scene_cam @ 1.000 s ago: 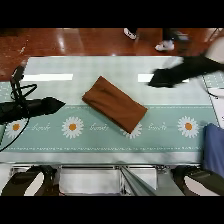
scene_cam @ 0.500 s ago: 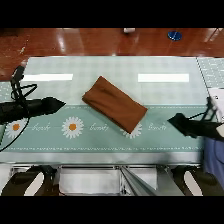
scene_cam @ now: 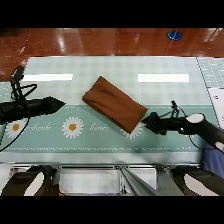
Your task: Fold the shirts.
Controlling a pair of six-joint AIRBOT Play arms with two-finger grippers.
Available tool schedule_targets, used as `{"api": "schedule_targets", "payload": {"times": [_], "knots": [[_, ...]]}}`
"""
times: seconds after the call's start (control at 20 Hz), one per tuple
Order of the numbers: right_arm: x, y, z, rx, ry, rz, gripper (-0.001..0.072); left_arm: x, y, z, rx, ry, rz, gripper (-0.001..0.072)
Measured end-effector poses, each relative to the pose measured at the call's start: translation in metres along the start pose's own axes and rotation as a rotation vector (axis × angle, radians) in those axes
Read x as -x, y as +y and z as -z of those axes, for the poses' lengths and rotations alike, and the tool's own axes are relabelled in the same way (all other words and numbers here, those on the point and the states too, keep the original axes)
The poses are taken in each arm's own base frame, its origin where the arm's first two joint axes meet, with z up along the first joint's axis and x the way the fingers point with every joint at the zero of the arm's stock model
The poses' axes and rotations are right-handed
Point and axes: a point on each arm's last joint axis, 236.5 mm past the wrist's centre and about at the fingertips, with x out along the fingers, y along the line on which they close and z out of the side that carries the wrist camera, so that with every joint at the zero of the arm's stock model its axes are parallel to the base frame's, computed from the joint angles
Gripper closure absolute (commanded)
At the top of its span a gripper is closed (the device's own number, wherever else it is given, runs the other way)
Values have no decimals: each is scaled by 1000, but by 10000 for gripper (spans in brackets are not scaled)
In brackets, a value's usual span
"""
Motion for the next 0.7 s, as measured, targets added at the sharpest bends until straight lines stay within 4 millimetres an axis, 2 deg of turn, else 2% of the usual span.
{"api": "schedule_targets", "payload": {"times": [0.1, 0.15, 0.25, 0.4, 0.5, 0.6, 0.7], "knots": [[-16, 18, -8, 23, 24, -21, 319, 0, 0, 0, 0, 0, 0, 689], [-24, 27, -12, 42, 32, -28, 388, 0, 0, 0, 0, 0, 0, 689], [-37, 44, -23, 95, 39, -33, 693, 0, 0, 0, 0, 0, 0, 689], [-44, 88, -33, 204, 66, -92, 688, 0, 0, 0, 0, 0, 0, 689], [-34, 117, -42, 304, 81, -113, 688, 0, 0, 0, 0, 0, 0, 689], [-13, 143, -56, 406, 71, -100, 689, 0, 0, 0, 0, 0, 0, 689], [21, 170, -71, 498, 33, -83, 689, 0, 0, 0, 0, 0, 0, 689]]}}
